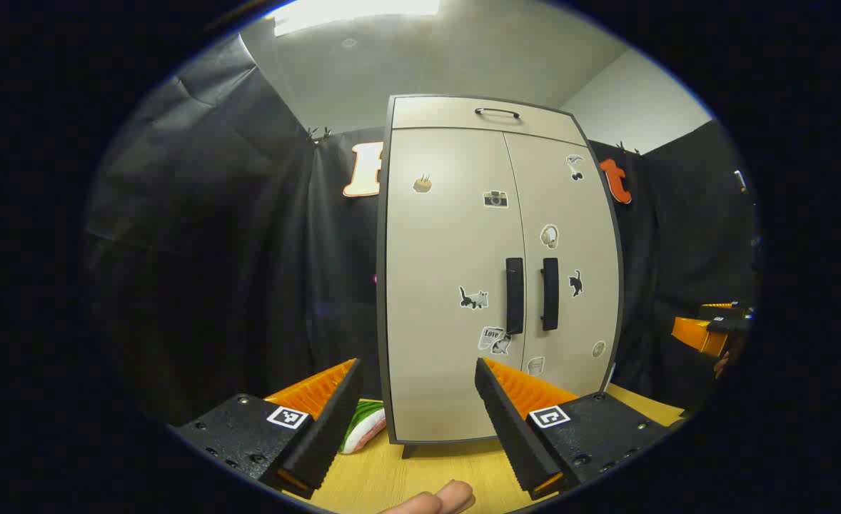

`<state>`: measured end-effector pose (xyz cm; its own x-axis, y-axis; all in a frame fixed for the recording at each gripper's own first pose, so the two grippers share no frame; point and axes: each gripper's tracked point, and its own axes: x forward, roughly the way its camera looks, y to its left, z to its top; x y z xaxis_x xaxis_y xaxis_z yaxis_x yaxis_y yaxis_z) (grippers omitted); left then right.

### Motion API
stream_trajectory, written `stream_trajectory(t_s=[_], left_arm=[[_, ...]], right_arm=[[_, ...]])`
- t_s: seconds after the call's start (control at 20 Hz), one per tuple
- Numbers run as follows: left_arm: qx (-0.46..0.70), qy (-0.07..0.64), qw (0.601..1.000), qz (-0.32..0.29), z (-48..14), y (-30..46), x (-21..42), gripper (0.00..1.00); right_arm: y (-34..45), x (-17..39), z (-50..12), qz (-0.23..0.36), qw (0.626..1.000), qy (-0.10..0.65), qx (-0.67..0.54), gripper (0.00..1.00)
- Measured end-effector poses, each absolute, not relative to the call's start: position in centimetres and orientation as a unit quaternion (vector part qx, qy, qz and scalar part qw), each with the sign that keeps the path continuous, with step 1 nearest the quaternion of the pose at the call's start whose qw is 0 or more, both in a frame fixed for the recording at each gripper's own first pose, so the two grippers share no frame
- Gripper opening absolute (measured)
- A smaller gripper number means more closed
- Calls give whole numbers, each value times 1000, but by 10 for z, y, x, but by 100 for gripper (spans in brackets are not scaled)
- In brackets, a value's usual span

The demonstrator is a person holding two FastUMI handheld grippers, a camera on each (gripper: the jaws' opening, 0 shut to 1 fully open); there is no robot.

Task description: Open the right door of the double-door shoe cabinet with the right hand, and open the left door with the left hand.

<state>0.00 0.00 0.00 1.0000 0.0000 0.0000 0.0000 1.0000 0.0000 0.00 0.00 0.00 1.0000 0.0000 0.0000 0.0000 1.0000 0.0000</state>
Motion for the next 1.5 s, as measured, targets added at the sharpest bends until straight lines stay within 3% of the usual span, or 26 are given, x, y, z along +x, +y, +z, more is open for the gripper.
stream_trajectory(t_s=[0.65,0.7,0.75,1.05,1.5], left_arm=[[-10,-15,1000,5,7,-9,0,97],[-12,-11,1000,3,4,-11,0,97],[-13,-9,1000,0,2,-13,2,96],[-20,-21,1000,9,-3,-6,8,97],[-38,-31,999,-14,-11,1,-18,97]], right_arm=[[9,4,-8,11,1000,3,-10,97],[9,4,-9,15,1000,1,-9,94],[11,5,-10,19,1000,-1,-10,97],[22,15,-15,34,999,-5,-16,97],[84,101,18,76,997,-13,-14,98]])
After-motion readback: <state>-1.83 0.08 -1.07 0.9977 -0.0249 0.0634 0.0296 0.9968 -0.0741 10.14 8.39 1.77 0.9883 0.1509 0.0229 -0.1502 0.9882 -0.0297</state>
